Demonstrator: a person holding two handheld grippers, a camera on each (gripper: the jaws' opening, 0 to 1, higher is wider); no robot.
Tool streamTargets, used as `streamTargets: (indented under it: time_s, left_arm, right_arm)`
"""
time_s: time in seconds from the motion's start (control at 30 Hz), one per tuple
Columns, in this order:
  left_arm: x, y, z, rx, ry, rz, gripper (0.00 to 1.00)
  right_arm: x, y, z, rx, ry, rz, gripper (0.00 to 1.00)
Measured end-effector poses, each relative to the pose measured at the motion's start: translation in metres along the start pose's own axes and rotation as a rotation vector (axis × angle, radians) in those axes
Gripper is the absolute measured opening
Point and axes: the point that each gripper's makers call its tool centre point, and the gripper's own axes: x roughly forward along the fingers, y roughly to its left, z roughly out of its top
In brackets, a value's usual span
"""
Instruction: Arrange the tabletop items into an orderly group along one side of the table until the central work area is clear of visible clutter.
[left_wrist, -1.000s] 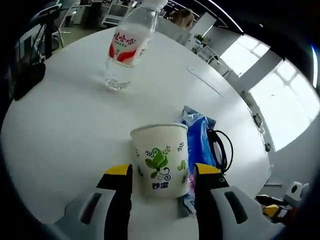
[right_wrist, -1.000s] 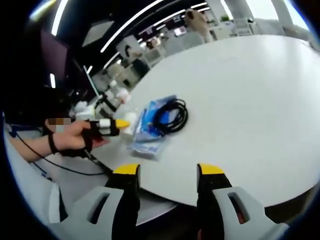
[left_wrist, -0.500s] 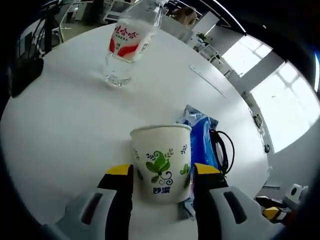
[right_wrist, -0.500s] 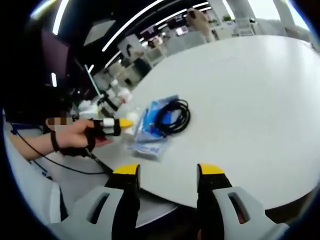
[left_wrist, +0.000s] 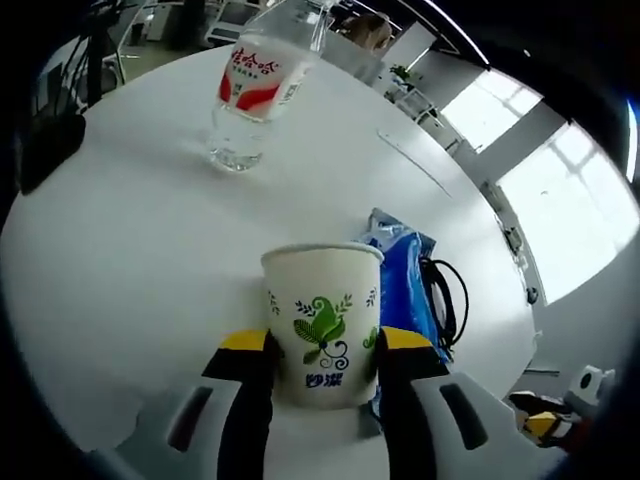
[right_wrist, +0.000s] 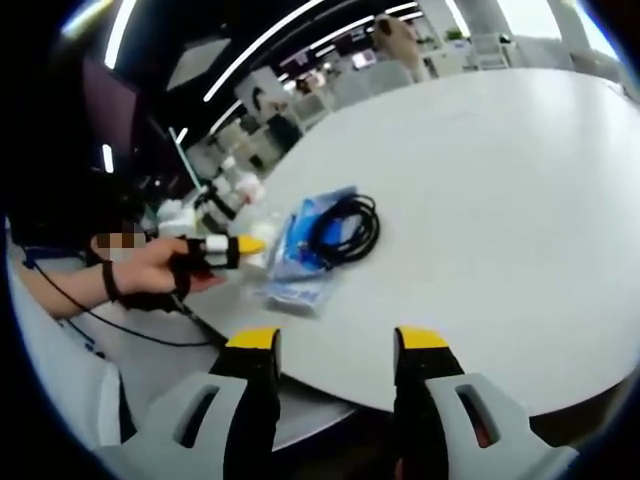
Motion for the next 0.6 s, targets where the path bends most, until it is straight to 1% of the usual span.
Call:
streamTargets:
  time_s: [0.17, 0.3, 0.4, 0.6]
  left_arm:
    - [-0.006, -0.001, 0.001, -0.001, -0.007, -0.009, 0.40]
    - [-0.010, 0.000, 0.000, 0.019, -0.006, -0.009, 0.40]
    - [-0.016, 0.002, -0.005, 0.087, 0.015, 0.003, 0.40]
    - [-0.030, 0.005, -0.011, 0.167, 0.030, 0.004, 0.40]
  right_arm:
    - [0.000, 0.000, -0.001, 0.003, 0.001, -0.001, 0.43]
    - [0.002, 0.001, 0.000, 0.004, -0.003, 0.002, 0.43]
    - [0.004, 0.002, 0.001, 0.003, -0.002, 0.008, 0.43]
    - [0.009, 0.006, 0.001, -0.005, 0.002, 0.022, 0.43]
